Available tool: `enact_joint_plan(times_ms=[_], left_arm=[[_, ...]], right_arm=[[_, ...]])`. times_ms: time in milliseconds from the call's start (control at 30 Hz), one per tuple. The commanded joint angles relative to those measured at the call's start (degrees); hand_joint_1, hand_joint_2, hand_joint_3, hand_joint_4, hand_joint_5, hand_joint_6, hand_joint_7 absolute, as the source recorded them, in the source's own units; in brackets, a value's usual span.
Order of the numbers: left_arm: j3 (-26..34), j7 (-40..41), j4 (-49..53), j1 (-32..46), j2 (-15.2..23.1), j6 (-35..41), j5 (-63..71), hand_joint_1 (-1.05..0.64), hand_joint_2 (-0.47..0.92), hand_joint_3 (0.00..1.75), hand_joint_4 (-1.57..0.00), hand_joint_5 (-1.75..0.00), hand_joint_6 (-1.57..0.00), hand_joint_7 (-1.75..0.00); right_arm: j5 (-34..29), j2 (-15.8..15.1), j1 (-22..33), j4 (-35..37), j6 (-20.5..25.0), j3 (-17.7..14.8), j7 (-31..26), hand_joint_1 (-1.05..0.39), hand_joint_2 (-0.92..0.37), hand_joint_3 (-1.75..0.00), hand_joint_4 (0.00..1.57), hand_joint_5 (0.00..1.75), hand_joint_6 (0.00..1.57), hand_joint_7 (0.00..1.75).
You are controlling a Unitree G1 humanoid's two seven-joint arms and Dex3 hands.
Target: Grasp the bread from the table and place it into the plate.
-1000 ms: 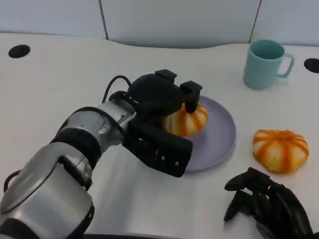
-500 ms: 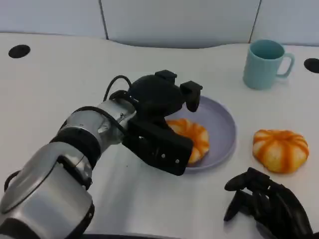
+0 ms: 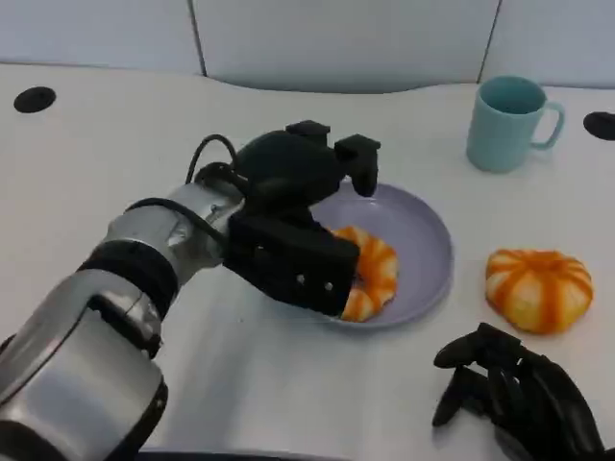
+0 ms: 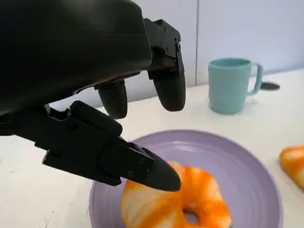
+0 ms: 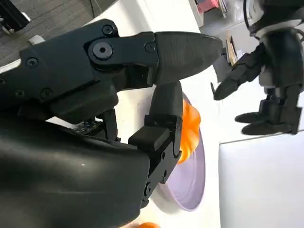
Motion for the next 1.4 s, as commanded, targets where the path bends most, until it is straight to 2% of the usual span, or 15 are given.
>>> enact_joint_plan(times_ms=[33, 200, 433, 600, 667, 933, 1067, 1167, 1300, 1400], left_arm=[[3.6, -2.8, -0.8, 0.9, 2.7, -2.1, -4.2, -0.72, 0.92, 0.06, 0.00, -1.45, 0.00, -1.42], [8.7, -8.5, -1.4, 4.3, 4.2, -4.2, -10.4, -0.74, 0.92, 0.10, 0.00, -1.33, -0.01, -1.25], [18.2, -15.8, -3.5, 12.2, 4.3, -8.5, -22.2, -0.69, 0.92, 0.04, 0.00, -1.52, -0.11, -1.09], [24.8, -23.0, -6.5, 18.1, 3.3, -10.6, -31.5, -0.61, 0.92, 0.08, 0.00, -1.51, -0.09, -1.06], [27.4, -26.8, -8.0, 20.5, 3.1, -10.8, -35.7, -0.57, 0.92, 0.12, 0.00, -1.48, -0.15, -0.96], [34.8, -37.4, -16.3, 29.3, 2.9, -9.5, -47.8, -0.59, 0.92, 0.17, -0.05, -1.48, -0.24, -0.82], [37.3, -41.3, -20.5, 33.2, 2.6, -7.1, -52.8, -0.58, 0.92, 0.17, -0.07, -1.51, -0.27, -0.83], [39.4, -43.4, -23.7, 36.8, 2.3, -6.1, -56.4, -0.51, 0.92, 0.17, -0.07, -1.59, -0.23, -0.98], [41.2, -43.2, -28.0, 41.3, 1.8, -4.9, -58.1, -0.52, 0.92, 0.18, -0.08, -1.66, -0.15, -1.22], [41.9, -43.8, -31.1, 44.6, 1.3, -4.2, -59.3, -0.53, 0.92, 0.20, -0.07, -1.72, -0.13, -1.31]], right_arm=[[0.4, -0.9, 0.2, 0.2, 0.6, -0.6, -0.2, -0.47, -0.92, -0.41, 0.55, 1.60, 0.52, 1.26], [0.5, -1.1, -0.1, 0.6, 0.5, -0.8, 0.0, -0.47, -0.92, -0.42, 0.55, 1.61, 0.51, 1.27], [0.6, -1.0, -0.6, 1.7, -0.3, -1.1, 0.2, -0.46, -0.92, -0.43, 0.55, 1.62, 0.51, 1.28], [0.3, -0.7, -0.7, 1.7, -0.5, -1.4, -0.5, -0.45, -0.92, -0.44, 0.55, 1.61, 0.51, 1.28], [0.5, -0.6, -0.8, 1.6, -0.2, -1.6, -0.7, -0.45, -0.92, -0.44, 0.55, 1.61, 0.51, 1.28], [0.4, -0.6, -1.7, 3.2, -1.6, -2.1, -0.1, -0.45, -0.92, -0.45, 0.54, 1.61, 0.49, 1.30], [0.7, -0.5, -2.1, 3.7, -1.2, -2.2, 0.1, -0.46, -0.92, -0.44, 0.54, 1.60, 0.49, 1.31], [0.6, -0.4, -2.5, 4.2, -1.6, -2.3, 0.1, -0.46, -0.92, -0.43, 0.54, 1.60, 0.49, 1.30], [0.6, -0.2, -3.1, 5.3, -2.9, -2.5, 0.4, -0.46, -0.92, -0.43, 0.55, 1.59, 0.50, 1.29], [0.4, -0.2, -3.6, 6.3, -3.9, -2.6, 0.5, -0.47, -0.92, -0.44, 0.55, 1.60, 0.50, 1.28]])
